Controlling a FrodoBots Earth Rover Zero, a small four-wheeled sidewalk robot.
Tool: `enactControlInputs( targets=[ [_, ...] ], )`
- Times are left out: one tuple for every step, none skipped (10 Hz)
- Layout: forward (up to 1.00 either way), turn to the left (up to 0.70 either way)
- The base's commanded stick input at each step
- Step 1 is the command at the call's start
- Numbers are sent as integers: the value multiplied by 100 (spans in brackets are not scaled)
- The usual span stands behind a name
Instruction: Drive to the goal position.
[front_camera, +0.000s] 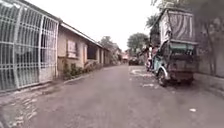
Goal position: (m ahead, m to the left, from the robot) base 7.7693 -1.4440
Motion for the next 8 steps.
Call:
enactControlInputs(
  targets=[
    [70,7],
    [70,-21],
    [70,-28],
    [70,-28],
    [70,-28],
    [70,-28],
    [70,-28],
    [70,-28]
  ],
)
